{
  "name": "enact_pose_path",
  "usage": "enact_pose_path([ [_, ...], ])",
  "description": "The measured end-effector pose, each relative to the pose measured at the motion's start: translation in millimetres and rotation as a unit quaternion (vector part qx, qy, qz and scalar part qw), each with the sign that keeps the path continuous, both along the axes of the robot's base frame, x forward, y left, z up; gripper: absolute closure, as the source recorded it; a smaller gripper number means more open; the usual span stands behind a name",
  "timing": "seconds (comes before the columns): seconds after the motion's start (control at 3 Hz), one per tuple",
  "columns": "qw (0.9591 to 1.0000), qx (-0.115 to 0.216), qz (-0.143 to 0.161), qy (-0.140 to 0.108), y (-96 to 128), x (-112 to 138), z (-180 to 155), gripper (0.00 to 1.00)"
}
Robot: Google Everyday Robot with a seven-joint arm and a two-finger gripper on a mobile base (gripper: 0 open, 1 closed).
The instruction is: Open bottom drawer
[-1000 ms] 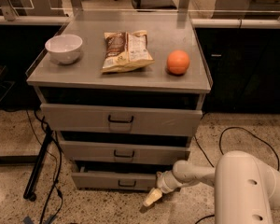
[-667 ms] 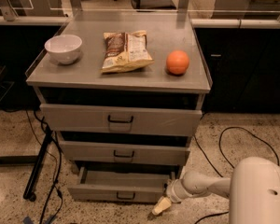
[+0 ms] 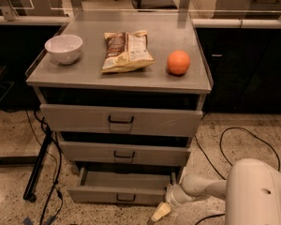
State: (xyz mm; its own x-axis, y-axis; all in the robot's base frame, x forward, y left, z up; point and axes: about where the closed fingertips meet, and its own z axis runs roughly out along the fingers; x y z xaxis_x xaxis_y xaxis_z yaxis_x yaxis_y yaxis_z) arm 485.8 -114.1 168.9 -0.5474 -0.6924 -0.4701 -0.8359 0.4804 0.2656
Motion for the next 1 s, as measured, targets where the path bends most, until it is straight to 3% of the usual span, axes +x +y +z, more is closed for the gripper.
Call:
enact_pose_path([
  [0.33, 1.0000, 0.000, 0.000, 0.001, 0.1, -0.3, 5.1, 0.00],
  [0.67, 0.9987, 0.001, -0.050, 0.005, -33.2, -44.6, 30.3, 0.00],
  [1.0, 0.9988, 0.006, -0.048, 0.012, -30.9, -48.0, 26.6, 0.00],
])
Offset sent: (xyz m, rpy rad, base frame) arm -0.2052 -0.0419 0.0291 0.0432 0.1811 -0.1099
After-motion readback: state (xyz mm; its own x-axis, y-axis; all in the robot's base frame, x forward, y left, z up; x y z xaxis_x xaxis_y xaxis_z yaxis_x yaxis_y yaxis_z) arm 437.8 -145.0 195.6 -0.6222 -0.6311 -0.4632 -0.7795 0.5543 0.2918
